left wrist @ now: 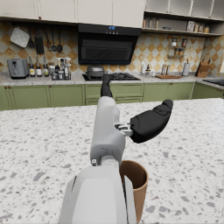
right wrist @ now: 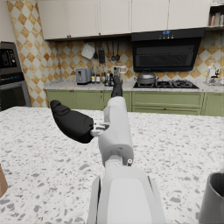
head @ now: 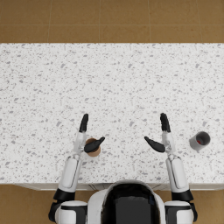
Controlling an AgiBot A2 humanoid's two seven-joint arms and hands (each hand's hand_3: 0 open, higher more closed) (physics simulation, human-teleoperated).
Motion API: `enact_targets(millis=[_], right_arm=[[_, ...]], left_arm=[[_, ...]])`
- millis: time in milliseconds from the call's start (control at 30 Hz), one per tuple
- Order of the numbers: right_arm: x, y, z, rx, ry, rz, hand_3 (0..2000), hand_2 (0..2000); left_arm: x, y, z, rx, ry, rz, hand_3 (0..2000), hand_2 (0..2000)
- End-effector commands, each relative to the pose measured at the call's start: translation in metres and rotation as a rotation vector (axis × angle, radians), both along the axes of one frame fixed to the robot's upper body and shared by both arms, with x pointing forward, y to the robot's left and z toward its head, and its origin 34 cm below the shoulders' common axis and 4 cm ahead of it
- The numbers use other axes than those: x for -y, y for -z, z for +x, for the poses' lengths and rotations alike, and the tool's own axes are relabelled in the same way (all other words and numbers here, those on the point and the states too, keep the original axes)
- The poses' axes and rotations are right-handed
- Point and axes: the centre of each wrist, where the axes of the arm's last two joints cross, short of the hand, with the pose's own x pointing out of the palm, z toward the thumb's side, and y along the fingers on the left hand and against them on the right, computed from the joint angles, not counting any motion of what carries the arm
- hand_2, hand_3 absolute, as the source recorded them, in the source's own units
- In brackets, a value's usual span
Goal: Pick up two cups and pour the berry on the right into the cup on the left
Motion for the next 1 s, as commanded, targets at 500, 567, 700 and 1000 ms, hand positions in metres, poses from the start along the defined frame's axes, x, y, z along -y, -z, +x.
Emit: enact_targets(millis=[500,567,700,1000], right_arm=[[0.104,-0.001,-0.047,0.036,0.601,-0.225,0,0],[0.117,0.007,-0.054,-0.001,0.668,-0.21,0,0],[0.138,0.025,-0.065,-0.081,0.763,-0.189,0,0],[0.149,0.074,-0.06,-0.27,0.775,-0.146,0,0]], left_arm=[[-0.021,0.035,-0.039,-0.102,-0.088,0.2,0,0],[-0.019,0.044,-0.043,-0.139,-0.075,0.206,0,0],[-0.019,0.059,-0.043,-0.197,-0.074,0.208,0,0],[-0.016,0.096,-0.049,-0.338,-0.059,0.217,0,0]])
